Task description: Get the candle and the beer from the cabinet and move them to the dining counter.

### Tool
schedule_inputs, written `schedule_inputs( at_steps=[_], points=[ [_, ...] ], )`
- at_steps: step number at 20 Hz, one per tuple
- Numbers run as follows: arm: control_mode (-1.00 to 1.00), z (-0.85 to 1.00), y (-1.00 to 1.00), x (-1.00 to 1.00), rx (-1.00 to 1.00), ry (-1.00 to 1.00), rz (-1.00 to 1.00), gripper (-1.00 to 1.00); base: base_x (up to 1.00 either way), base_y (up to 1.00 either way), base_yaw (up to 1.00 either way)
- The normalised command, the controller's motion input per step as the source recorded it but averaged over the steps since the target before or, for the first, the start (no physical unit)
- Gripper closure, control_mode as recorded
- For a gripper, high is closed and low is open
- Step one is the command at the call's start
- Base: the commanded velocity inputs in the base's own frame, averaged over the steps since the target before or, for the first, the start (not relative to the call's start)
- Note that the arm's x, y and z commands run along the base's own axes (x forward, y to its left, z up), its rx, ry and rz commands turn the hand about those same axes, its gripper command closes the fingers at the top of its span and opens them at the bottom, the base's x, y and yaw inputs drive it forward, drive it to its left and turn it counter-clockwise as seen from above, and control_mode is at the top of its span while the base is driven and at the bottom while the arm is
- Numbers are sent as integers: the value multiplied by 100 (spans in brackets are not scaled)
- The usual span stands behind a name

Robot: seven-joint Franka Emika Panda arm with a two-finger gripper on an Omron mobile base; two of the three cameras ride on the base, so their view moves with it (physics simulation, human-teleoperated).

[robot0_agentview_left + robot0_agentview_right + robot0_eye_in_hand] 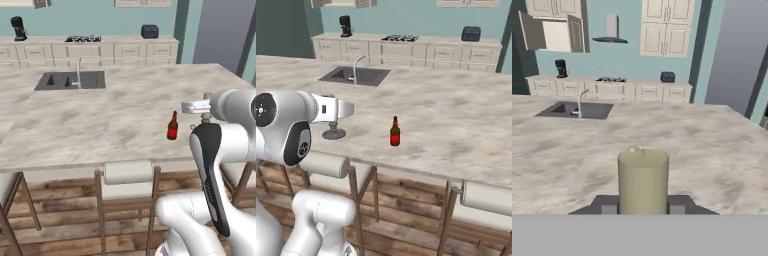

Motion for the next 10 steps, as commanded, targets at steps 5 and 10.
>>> schedule_inputs(
  at_steps=[5,10],
  points=[
    [100,0,0,0,0,0,0,100,2,100,0],
    [100,0,0,0,0,0,0,100,25,100,1]
  ],
)
